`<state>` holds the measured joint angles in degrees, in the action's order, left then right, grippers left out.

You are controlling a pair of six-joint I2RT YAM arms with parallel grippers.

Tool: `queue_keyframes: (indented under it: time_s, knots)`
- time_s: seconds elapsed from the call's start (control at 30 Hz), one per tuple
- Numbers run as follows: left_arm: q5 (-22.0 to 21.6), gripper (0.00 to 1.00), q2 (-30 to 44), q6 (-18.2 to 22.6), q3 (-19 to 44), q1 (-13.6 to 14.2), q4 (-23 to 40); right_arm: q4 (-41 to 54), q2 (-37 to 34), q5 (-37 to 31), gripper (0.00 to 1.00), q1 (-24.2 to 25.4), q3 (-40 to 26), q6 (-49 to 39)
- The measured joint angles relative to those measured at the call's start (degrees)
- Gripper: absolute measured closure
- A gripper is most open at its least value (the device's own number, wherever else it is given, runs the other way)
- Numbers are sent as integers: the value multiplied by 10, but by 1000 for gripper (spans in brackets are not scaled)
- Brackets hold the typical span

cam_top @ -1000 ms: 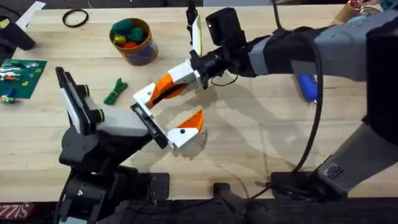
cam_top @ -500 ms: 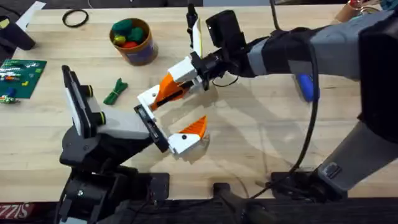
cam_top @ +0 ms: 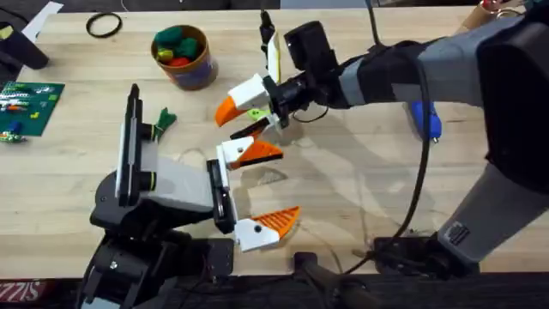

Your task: Pick up the gripper from the table and insert it into the empty holder that is missing its gripper. Then pick up a screw, insert it into the mounting hole, and use the screwdriver to tighten it. Finally, clean up the table by picking up the vegetable and placing it into the bucket.

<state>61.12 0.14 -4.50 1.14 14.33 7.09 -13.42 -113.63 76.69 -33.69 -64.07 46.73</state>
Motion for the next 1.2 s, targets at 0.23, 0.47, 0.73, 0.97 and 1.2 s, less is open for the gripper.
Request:
queue_keyframes:
  time_s: [0.23,0.47,0.73,0.97,1.2]
  knots:
    - [-8,7,0,2,-2,0,-5,156,18,-15,6,28,-3,-61]
    - [-85,7,-1,3,-3,0,-19,335,55,-31,7,78,-3,-197]
    - [-142,7,-1,19,-3,0,-24,369,74,-34,6,114,-3,-290]
    - [-172,7,-1,36,-3,0,-27,347,74,11,6,109,-3,-351]
    - [-203,7,-1,27,-3,0,-30,345,74,28,7,97,-3,-396]
